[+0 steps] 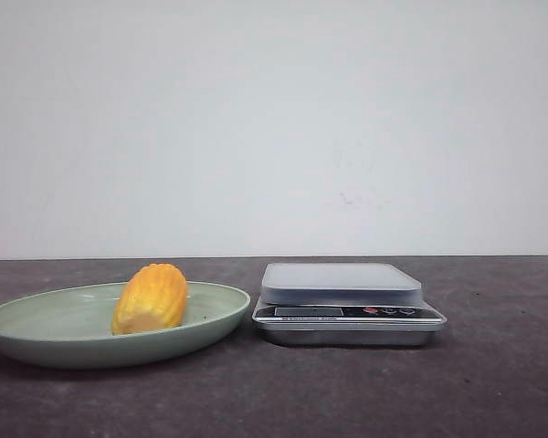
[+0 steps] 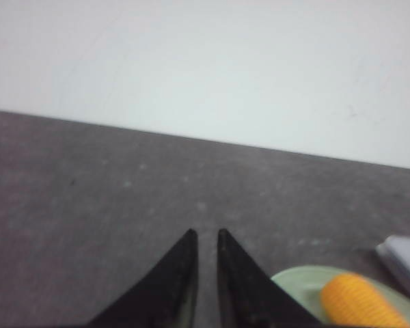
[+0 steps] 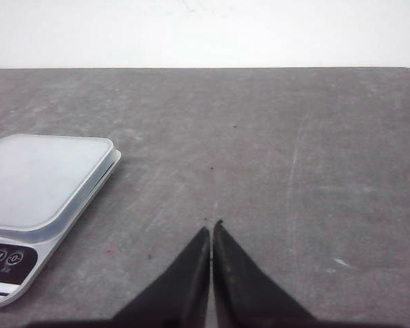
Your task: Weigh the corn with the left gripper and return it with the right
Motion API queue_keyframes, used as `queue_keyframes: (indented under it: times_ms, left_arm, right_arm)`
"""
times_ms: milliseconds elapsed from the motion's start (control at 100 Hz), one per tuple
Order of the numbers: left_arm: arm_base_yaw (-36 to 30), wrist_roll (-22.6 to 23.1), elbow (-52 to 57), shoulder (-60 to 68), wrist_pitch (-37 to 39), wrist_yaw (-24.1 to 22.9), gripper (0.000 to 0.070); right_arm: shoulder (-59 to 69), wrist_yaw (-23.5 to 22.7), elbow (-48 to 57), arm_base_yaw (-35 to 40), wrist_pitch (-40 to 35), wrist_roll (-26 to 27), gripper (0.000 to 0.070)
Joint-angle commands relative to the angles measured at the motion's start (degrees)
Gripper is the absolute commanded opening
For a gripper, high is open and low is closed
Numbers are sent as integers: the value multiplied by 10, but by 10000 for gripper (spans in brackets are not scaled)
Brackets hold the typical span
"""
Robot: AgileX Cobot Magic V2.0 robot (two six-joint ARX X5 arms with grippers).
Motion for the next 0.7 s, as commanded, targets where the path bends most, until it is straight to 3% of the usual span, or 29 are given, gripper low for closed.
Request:
queue_keyframes:
  times_ms: [0,150,230,330,510,690]
  left_arm:
    - [5,10,-10,-2,14,-4,16]
    - [16,82,-10,-2,-22,-7,16]
    - [17,99,-10,-2,-47,-9,16]
    - [21,99,-10,-2,-92,-7,16]
    - [29,100,-10,-2,-92,-4,16]
    - [29,68,-10,-2,-89,-1,16]
  right_arm:
    - [0,-1,-2,0,6,-4,0]
    - [0,-1,-2,0,6,-5,0]
    - [0,-1,-2,0,6,-5,0]
    - [0,-1,-2,0,6,-4,0]
    - [0,-1,-2,0,6,-4,0]
    - [0,-1,-2,0,6,-4,0]
